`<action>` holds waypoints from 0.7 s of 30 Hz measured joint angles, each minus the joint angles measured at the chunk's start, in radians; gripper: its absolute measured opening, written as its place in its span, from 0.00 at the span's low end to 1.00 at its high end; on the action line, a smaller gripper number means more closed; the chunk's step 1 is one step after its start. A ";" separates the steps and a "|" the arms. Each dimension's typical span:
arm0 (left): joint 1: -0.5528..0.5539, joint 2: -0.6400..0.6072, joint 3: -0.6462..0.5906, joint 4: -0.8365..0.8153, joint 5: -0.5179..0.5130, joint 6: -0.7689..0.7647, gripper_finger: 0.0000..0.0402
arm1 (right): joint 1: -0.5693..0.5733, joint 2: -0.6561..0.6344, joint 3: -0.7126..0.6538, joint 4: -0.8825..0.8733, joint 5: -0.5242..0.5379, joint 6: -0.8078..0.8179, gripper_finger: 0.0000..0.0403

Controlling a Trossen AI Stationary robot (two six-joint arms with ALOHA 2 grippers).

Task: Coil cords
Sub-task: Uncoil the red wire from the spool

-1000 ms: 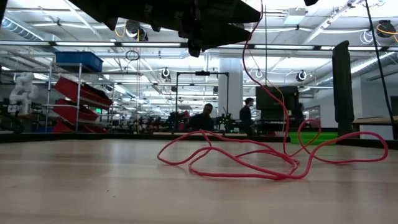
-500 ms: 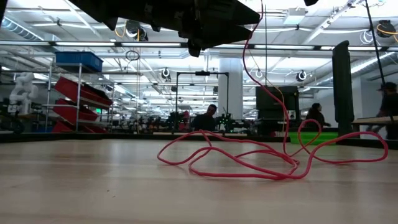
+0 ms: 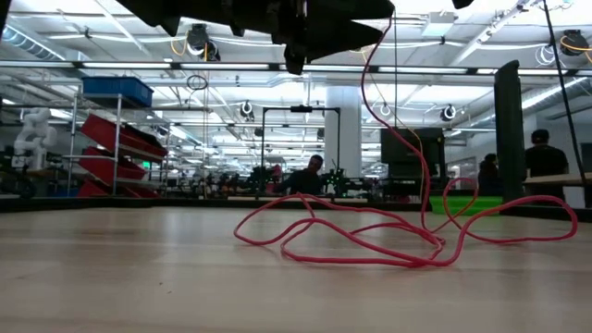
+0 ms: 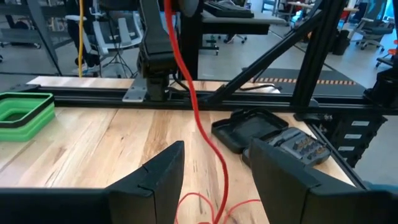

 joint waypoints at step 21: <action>0.000 0.098 0.071 -0.046 -0.028 0.001 0.46 | 0.000 0.000 0.000 0.000 0.000 0.000 0.00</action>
